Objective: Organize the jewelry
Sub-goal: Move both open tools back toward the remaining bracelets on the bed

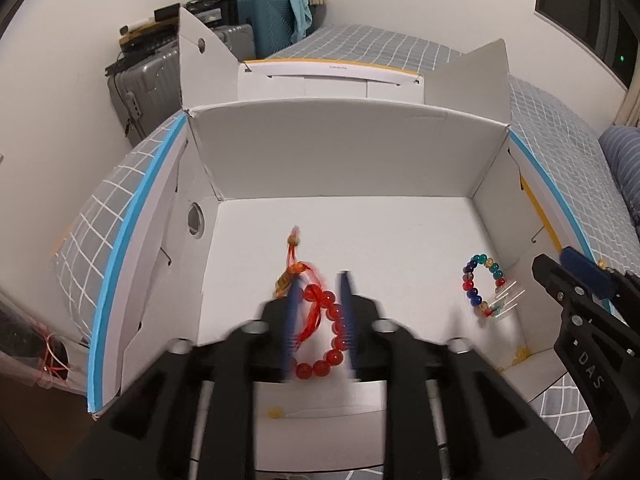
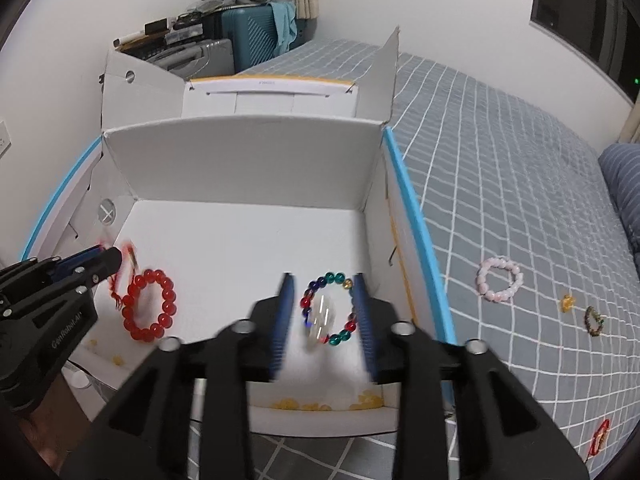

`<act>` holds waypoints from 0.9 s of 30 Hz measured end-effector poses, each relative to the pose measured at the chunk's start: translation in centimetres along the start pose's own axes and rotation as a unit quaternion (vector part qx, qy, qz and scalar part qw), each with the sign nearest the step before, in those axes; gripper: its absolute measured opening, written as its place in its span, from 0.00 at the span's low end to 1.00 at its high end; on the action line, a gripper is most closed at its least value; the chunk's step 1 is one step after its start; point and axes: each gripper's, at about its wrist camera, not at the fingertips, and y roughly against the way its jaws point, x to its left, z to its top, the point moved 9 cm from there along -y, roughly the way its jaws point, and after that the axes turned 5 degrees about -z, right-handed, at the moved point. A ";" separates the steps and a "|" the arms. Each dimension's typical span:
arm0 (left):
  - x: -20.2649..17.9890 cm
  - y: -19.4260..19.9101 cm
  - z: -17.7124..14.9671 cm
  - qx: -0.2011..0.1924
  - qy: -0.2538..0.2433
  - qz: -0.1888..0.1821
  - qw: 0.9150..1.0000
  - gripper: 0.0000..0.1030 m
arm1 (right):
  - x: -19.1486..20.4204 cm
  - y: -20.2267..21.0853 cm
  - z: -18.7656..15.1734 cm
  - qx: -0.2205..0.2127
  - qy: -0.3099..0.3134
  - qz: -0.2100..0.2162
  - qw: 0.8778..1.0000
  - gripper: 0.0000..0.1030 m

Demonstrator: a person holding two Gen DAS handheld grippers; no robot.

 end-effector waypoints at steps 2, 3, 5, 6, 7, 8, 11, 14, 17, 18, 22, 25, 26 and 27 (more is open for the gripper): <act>0.2 0.3 0.2 -0.007 0.001 0.006 1.000 0.44 | -0.1 0.2 0.1 -0.004 -0.001 0.000 1.000 0.45; 0.3 0.5 0.3 -0.010 0.000 0.008 1.000 0.46 | -0.1 0.3 0.1 -0.006 -0.001 -0.001 1.000 0.49; 0.4 0.9 0.5 -0.016 0.001 0.009 1.000 0.56 | -0.3 0.5 0.3 -0.009 -0.001 -0.003 1.000 0.54; 0.4 1.1 0.6 -0.019 0.001 0.009 1.000 0.59 | -0.4 0.7 0.4 -0.012 -0.002 -0.004 1.000 0.60; 0.3 1.4 0.7 -0.023 0.001 0.008 1.000 0.65 | -0.5 1.0 0.6 -0.016 -0.005 -0.003 1.000 0.63; 0.3 1.6 0.8 -0.027 0.001 0.008 1.000 0.71 | -0.7 1.2 0.7 -0.020 -0.008 -0.004 1.000 0.67; 0.0 2.5 1.4 -0.041 0.002 0.007 0.999 0.79 | -1.6 2.0 1.1 -0.031 -0.017 -0.010 0.999 0.75; -0.6 3.0 1.9 -0.049 0.002 0.002 0.999 0.85 | -2.6 2.6 1.3 -0.037 -0.025 -0.016 0.999 0.78; -1.8 3.7 2.3 -0.056 -0.002 -0.009 0.998 0.90 | -4.1 3.2 1.5 -0.044 -0.033 -0.025 0.998 0.84; -2.4 3.9 2.5 -0.060 -0.005 -0.011 0.998 0.91 | -4.7 3.4 1.5 -0.046 -0.037 -0.029 0.998 0.86; -4.6 5.0 2.9 -0.073 -0.018 -0.016 0.997 0.94 | -7.7 4.3 1.5 -0.058 -0.044 -0.052 0.996 0.88; -6.4 5.4 3.0 -0.077 -0.024 -0.030 0.996 0.94 | -10.7 5.2 1.4 -0.069 -0.056 -0.072 0.993 0.92; -7.3 5.5 3.2 -0.079 -0.025 -0.038 0.996 0.94 | -12.0 5.5 1.3 -0.070 -0.060 -0.082 0.992 0.93; -7.9 5.6 3.3 -0.079 -0.027 -0.043 0.996 0.94 | -13.1 5.7 1.2 -0.070 -0.063 -0.086 0.992 0.93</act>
